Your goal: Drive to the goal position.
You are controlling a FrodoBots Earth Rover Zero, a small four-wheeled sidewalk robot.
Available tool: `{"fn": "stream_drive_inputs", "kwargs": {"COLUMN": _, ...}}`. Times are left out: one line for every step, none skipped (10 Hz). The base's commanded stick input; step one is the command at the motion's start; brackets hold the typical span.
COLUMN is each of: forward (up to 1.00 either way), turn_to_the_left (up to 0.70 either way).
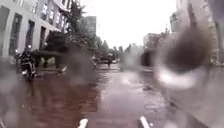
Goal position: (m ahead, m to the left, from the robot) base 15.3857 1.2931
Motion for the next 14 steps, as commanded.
{"fn": "stream_drive_inputs", "kwargs": {"forward": 0.70, "turn_to_the_left": 0.00}}
{"fn": "stream_drive_inputs", "kwargs": {"forward": 0.70, "turn_to_the_left": 0.00}}
{"fn": "stream_drive_inputs", "kwargs": {"forward": 0.70, "turn_to_the_left": 0.00}}
{"fn": "stream_drive_inputs", "kwargs": {"forward": 0.70, "turn_to_the_left": 0.00}}
{"fn": "stream_drive_inputs", "kwargs": {"forward": 0.70, "turn_to_the_left": 0.00}}
{"fn": "stream_drive_inputs", "kwargs": {"forward": 0.70, "turn_to_the_left": 0.00}}
{"fn": "stream_drive_inputs", "kwargs": {"forward": 0.70, "turn_to_the_left": 0.00}}
{"fn": "stream_drive_inputs", "kwargs": {"forward": 0.70, "turn_to_the_left": 0.00}}
{"fn": "stream_drive_inputs", "kwargs": {"forward": 0.70, "turn_to_the_left": 0.00}}
{"fn": "stream_drive_inputs", "kwargs": {"forward": 0.70, "turn_to_the_left": 0.00}}
{"fn": "stream_drive_inputs", "kwargs": {"forward": 0.70, "turn_to_the_left": 0.00}}
{"fn": "stream_drive_inputs", "kwargs": {"forward": 0.70, "turn_to_the_left": 0.00}}
{"fn": "stream_drive_inputs", "kwargs": {"forward": 0.70, "turn_to_the_left": 0.00}}
{"fn": "stream_drive_inputs", "kwargs": {"forward": 0.70, "turn_to_the_left": 0.00}}
